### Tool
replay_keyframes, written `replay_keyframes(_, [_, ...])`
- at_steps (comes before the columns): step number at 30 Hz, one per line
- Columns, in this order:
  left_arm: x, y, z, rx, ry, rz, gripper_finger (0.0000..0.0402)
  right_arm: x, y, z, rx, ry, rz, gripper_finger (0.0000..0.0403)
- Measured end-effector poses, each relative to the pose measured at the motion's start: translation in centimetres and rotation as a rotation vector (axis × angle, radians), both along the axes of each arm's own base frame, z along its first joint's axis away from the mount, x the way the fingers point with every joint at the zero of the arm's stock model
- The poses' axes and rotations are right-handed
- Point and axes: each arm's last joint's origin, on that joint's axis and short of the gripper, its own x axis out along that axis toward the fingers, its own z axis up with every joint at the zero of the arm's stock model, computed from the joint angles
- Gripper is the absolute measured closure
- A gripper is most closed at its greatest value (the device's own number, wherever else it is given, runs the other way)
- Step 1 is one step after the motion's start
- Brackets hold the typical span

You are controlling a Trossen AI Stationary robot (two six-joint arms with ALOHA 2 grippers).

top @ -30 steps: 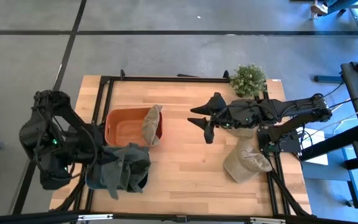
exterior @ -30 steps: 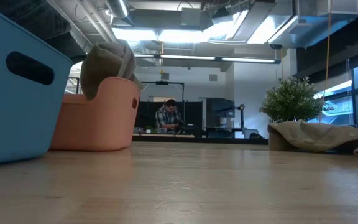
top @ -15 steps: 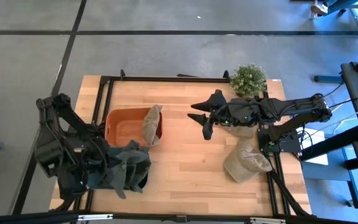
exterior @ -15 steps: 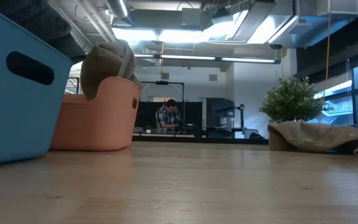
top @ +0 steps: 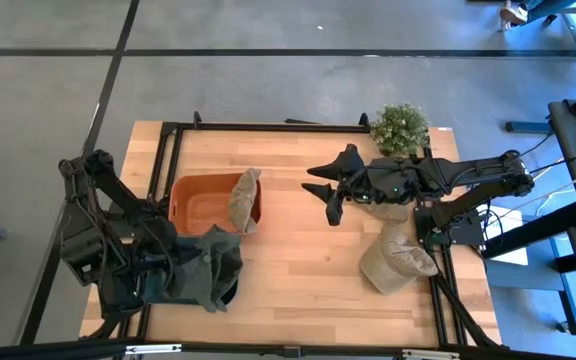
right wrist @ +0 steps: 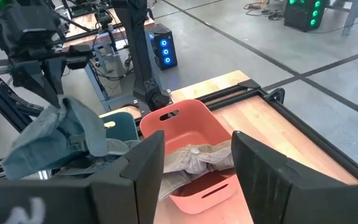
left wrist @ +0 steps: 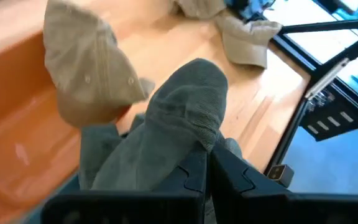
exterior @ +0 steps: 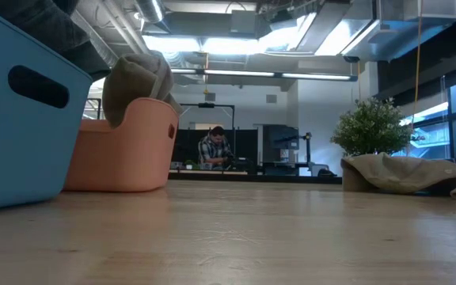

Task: Pick & Place hat
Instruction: Put the gray cap into the blue bin

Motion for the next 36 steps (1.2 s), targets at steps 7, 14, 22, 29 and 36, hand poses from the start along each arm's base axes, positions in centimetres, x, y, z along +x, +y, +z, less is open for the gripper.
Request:
replay_keyframes(7, [-0.9,1.6,1.3,0.031,0.002,-0.078,0.0399,0.0,0.0,0.0,-0.001,0.0,0.0,0.0216])
replay_keyframes(14, [-2.7,4.1,2.4,0.059,-0.052,-0.141,0.0399,0.0,0.0,0.0,0.0,0.0,0.0,0.0216])
replay_keyframes(22, [-5.1,6.8,1.9,0.06,-0.083,-0.204,0.0399,0.1,0.0,0.2,0.058,-0.037,-0.032,0.0216])
replay_keyframes(29, [-7.2,6.8,-1.0,0.076,-0.029,-0.328,0.0399,-0.1,-0.5,0.3,0.049,-0.067,-0.187,0.0216])
replay_keyframes(36, [-9.0,5.6,-2.1,0.024,0.04,-0.447,0.0399,-0.2,-0.8,0.3,0.045,-0.091,-0.302,0.0216])
